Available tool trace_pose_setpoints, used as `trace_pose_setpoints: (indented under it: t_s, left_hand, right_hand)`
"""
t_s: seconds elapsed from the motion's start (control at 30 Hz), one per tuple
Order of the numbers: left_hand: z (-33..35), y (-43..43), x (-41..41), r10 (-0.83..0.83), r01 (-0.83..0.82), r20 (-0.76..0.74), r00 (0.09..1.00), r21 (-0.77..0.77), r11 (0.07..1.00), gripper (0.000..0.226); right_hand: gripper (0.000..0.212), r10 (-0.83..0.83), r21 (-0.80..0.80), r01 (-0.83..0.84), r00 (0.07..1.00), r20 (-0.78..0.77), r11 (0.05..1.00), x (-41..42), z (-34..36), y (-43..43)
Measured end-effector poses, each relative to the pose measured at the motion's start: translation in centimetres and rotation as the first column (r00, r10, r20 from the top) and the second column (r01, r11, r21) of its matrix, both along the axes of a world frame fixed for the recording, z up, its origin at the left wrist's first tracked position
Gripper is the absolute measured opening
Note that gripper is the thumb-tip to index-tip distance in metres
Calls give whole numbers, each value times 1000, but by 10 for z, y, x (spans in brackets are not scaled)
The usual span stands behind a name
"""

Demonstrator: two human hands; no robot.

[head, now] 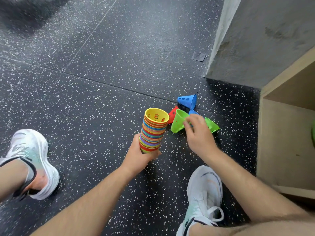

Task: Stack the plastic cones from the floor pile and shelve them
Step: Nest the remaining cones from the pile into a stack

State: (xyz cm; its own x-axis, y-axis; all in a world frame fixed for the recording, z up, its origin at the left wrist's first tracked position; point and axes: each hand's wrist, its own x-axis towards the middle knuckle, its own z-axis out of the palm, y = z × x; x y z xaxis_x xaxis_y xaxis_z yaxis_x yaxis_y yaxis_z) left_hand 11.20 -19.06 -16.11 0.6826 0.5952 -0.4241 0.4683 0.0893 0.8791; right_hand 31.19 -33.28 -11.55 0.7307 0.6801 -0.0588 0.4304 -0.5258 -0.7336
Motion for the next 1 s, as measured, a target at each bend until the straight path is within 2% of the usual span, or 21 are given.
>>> trace_pose_setpoints:
  t_s: [0.2,0.27,0.37,0.43,0.5,0.53,0.6,0.63,0.7,0.73,0.8,0.87,1.0]
  left_hand:
    - [-1,1,2,-17,17,-11,1000,-1,1000,63]
    - [1,0,2,-18,18,-6,1000,8,1000,64]
    - [4,-1,3,-16,17,-13,1000,19,1000,66]
    - [5,-1,4,-16,17,-17,1000,29,999,67]
    - [6,-2,4,-13,13,-16,1000,35,999,67]
    - [7,-3,4,-9,9,-12,1000,34,999,67]
    - [9,-4,3,0,1,-12,1000,31,1000,67]
    - [10,-4,3,1,0,-14,1000,32,999,66]
    - [13,-4,3,-5,6,-22,1000,44,999,65]
    - [17,-4,3,-11,13,-29,1000,55,998,64]
    - [21,-5,3,-34,37,-38,999,73,997,62]
    - [22,-5,2,-50,53,-42,998,76,996,60]
    - [24,-5,1,-39,43,-48,998,72,997,61]
  right_hand:
    - [23,-134,279,120,990,32,953,17,66,10]
    - [26,-126,352,93,990,71,931,16,82,17]
    - [26,-36,359,-16,990,138,933,6,90,25]
    - [25,83,313,-140,978,191,939,-3,86,29]
    - [26,265,190,-306,941,212,933,-11,77,29]
    - [26,355,114,-374,922,156,921,-14,73,29]
    - [28,436,34,-435,898,-63,900,-17,66,26]
    - [29,407,70,-402,895,-181,913,-16,65,26]
    - [28,265,152,-228,916,-301,962,-11,56,28]
    - [26,173,129,-141,940,-292,982,-6,49,30]
    - [24,44,-3,-45,988,-145,999,7,34,36]
    - [28,3,-117,-11,998,-68,993,18,21,41]
    - [38,9,-279,-18,999,-34,960,31,2,51]
